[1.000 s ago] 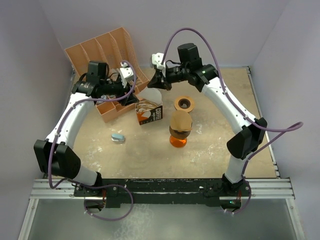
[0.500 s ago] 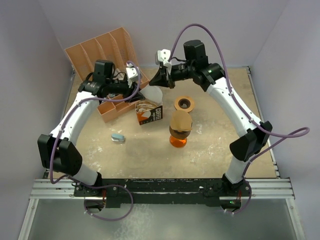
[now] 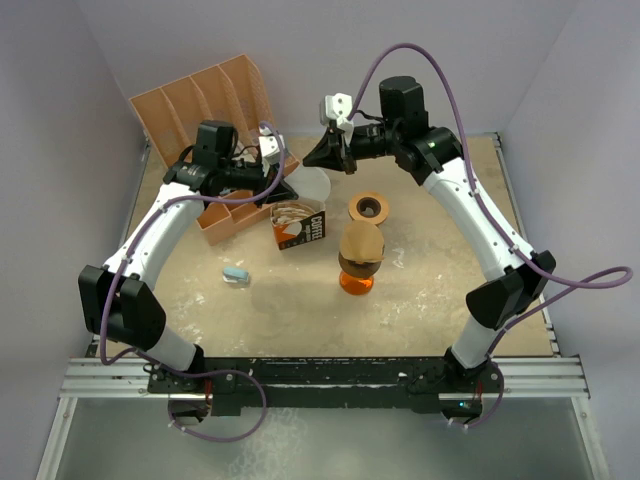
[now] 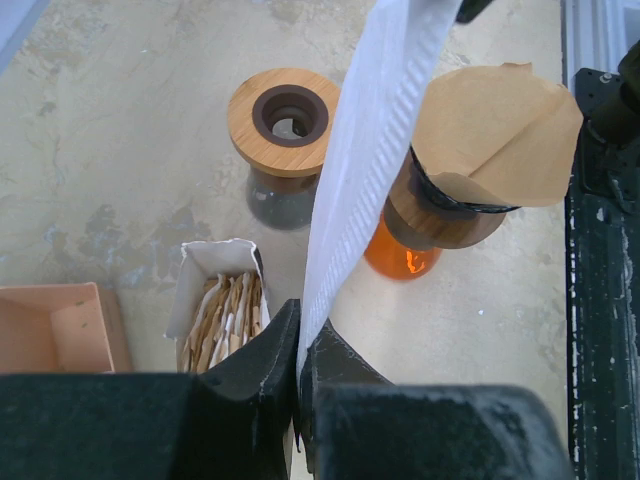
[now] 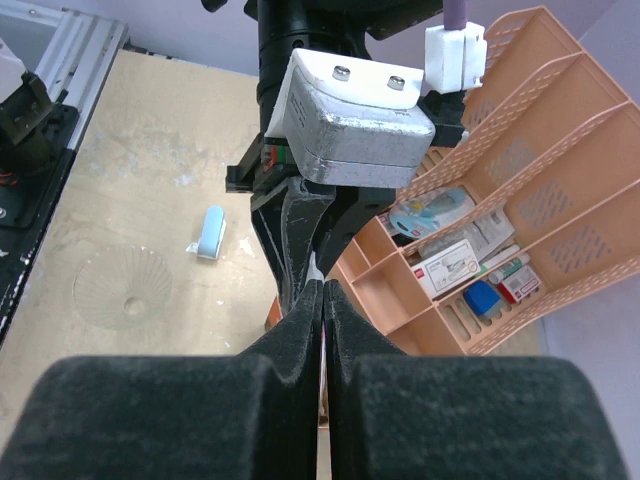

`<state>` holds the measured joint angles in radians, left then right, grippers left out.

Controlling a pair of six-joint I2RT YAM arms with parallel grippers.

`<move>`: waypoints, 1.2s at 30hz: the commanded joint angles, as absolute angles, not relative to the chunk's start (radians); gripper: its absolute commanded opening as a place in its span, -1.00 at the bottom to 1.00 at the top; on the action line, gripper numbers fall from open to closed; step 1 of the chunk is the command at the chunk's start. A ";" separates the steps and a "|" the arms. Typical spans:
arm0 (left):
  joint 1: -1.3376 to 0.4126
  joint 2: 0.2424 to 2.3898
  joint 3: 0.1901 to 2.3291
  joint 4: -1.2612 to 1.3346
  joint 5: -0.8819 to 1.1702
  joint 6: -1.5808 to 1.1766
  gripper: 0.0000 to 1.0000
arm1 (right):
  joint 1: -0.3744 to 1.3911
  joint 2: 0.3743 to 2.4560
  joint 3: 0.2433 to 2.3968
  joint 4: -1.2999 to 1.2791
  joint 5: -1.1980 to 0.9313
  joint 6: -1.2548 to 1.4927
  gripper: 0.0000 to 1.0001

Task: Place the coffee filter in the dripper
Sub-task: Pick up the coffee filter from the coffee filter holder.

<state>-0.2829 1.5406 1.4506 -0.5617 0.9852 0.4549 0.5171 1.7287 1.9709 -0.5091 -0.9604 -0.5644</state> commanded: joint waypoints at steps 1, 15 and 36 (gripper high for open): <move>-0.287 1.514 1.459 -0.517 1.071 0.414 -1.00 | 0.511 1.678 1.950 -0.451 -0.965 -0.523 -1.00; -0.294 1.505 1.464 -0.281 1.114 -0.034 -1.00 | 0.496 1.657 1.895 -0.364 -0.840 -0.422 -1.00; -0.296 1.515 1.329 0.174 0.977 -0.620 -0.88 | 0.368 1.632 1.842 -0.218 -0.995 -0.218 -1.00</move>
<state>-0.2905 1.5398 1.3598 0.0265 1.0115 -0.5022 0.4057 1.6978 1.8652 -0.3088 -0.9138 -0.2989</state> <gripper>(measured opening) 0.050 0.004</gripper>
